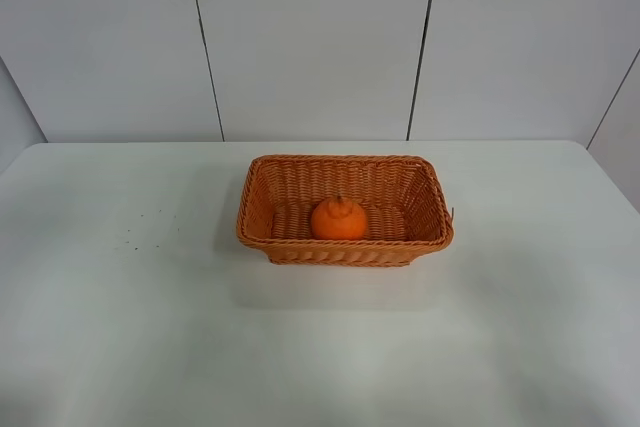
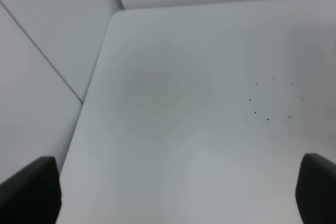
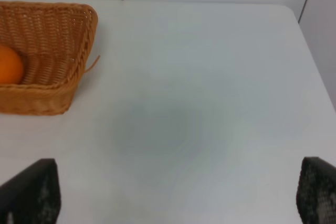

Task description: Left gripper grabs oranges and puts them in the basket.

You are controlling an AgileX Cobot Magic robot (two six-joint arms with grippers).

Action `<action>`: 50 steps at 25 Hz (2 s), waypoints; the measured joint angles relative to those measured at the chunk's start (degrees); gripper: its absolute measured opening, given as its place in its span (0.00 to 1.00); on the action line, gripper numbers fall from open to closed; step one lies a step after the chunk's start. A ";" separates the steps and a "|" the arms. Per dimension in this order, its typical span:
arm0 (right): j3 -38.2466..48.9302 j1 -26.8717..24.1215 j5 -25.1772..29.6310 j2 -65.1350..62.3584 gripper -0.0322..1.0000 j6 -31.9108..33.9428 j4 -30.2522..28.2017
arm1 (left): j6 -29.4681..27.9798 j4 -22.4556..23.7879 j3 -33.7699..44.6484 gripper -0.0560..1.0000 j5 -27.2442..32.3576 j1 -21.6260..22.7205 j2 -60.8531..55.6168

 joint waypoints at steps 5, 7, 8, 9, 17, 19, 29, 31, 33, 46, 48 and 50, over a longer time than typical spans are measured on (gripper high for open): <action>0.00 0.00 0.00 0.00 0.70 0.00 0.00 | -0.09 -2.19 3.80 1.00 -0.05 0.00 -7.76; 0.00 0.00 0.00 0.00 0.70 0.00 0.00 | -0.01 -3.96 4.96 1.00 -0.05 0.00 -10.90; 0.00 0.00 0.00 0.00 0.70 0.00 0.00 | 0.31 -4.67 5.52 1.00 0.00 0.00 -12.38; 0.00 0.00 0.00 0.00 0.70 0.00 0.00 | 0.73 -5.36 6.12 1.00 0.00 0.00 -13.59; 0.00 0.00 0.00 0.00 0.70 0.00 0.00 | 4.32 -9.95 9.12 1.00 1.34 0.00 -22.39; 0.00 0.00 0.00 0.00 0.70 0.00 0.00 | 4.37 -10.24 9.13 1.00 2.48 0.00 -22.81; 0.00 0.00 0.00 0.00 0.70 0.00 0.00 | 1.77 -10.41 13.86 0.99 3.97 0.00 -22.97; 0.00 0.00 0.00 0.00 0.70 0.00 0.00 | 0.77 -10.35 16.92 0.99 3.97 0.00 -22.97; 0.00 0.00 0.00 0.00 0.70 0.00 0.00 | -0.13 -10.35 19.32 0.97 4.32 0.00 -22.92; 0.00 0.00 0.00 0.00 0.70 0.00 0.00 | -1.10 -10.30 20.55 0.84 4.69 0.00 -22.93; 0.00 0.00 0.00 0.00 0.70 0.00 0.00 | -1.18 -10.30 20.55 0.84 4.69 0.00 -22.93; 0.00 0.00 0.00 0.00 0.70 0.00 0.00 | -1.18 -10.30 20.55 0.84 4.69 0.00 -22.93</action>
